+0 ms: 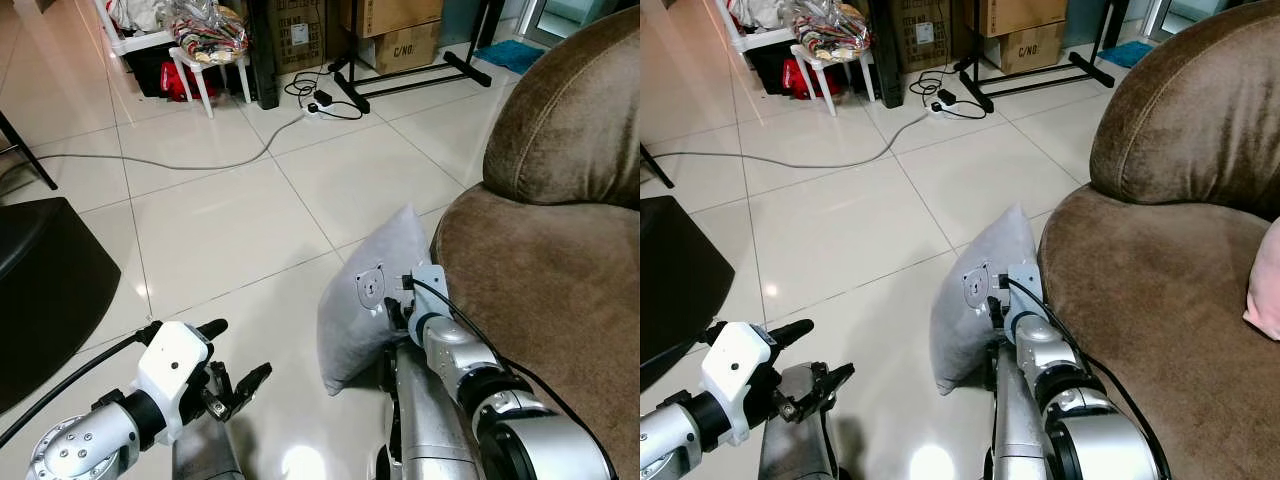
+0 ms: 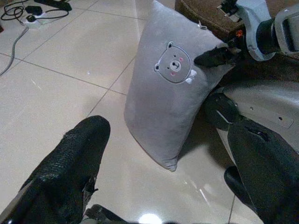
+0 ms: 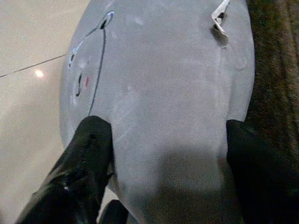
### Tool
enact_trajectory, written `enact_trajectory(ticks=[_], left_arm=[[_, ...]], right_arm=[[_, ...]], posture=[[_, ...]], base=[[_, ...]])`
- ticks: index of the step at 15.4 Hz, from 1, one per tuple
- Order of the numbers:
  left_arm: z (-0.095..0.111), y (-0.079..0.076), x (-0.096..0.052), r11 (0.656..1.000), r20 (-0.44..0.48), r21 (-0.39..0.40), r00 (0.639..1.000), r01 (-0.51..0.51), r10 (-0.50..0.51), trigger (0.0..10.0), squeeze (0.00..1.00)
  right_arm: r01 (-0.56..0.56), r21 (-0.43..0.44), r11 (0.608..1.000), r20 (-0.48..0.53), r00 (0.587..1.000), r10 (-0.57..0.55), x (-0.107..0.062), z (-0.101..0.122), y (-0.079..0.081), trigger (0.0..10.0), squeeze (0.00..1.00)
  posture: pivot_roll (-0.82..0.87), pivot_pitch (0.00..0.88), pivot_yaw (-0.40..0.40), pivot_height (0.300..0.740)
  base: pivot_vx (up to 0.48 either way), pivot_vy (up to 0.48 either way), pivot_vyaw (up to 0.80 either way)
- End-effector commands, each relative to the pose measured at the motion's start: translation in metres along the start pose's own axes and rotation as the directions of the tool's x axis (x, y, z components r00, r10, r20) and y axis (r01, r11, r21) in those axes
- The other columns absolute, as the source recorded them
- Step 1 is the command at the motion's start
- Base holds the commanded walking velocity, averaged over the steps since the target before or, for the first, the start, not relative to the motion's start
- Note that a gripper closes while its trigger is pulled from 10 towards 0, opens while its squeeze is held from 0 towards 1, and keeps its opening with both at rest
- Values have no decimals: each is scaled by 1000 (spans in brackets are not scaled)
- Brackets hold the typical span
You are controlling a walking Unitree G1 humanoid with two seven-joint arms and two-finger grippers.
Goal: Move the pillow to the sofa from floor
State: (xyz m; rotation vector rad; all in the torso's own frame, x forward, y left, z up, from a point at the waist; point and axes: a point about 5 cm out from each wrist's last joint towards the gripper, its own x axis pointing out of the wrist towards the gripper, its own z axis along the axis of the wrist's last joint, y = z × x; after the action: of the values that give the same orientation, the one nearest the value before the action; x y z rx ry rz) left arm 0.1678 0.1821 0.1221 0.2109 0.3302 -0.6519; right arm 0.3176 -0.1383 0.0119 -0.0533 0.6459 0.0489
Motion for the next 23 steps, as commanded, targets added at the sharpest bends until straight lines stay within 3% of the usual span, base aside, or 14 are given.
enact_trajectory(ticks=[1,15,21,23], left_arm=[[4,-1,-2,1000,5,13,1000,12,-12,10000,0],[7,4,4,999,7,25,1000,19,-19,10000,0],[7,4,7,1000,21,13,1000,-14,14,10000,0],[10,11,10,995,43,19,995,-93,93,10000,0]], right_arm=[[-13,4,1000,-4,1000,13,0,-1,4,0,0],[-82,36,996,26,996,81,1,5,17,0,0],[-127,12,992,28,992,127,1,8,23,0,0],[-180,23,983,72,981,178,0,19,28,0,0]], posture=[[-38,74,28,456],[-40,35,32,456],[-38,0,26,456],[-23,0,17,456]], base=[[0,0,0],[0,0,0],[0,0,0],[0,0,0]])
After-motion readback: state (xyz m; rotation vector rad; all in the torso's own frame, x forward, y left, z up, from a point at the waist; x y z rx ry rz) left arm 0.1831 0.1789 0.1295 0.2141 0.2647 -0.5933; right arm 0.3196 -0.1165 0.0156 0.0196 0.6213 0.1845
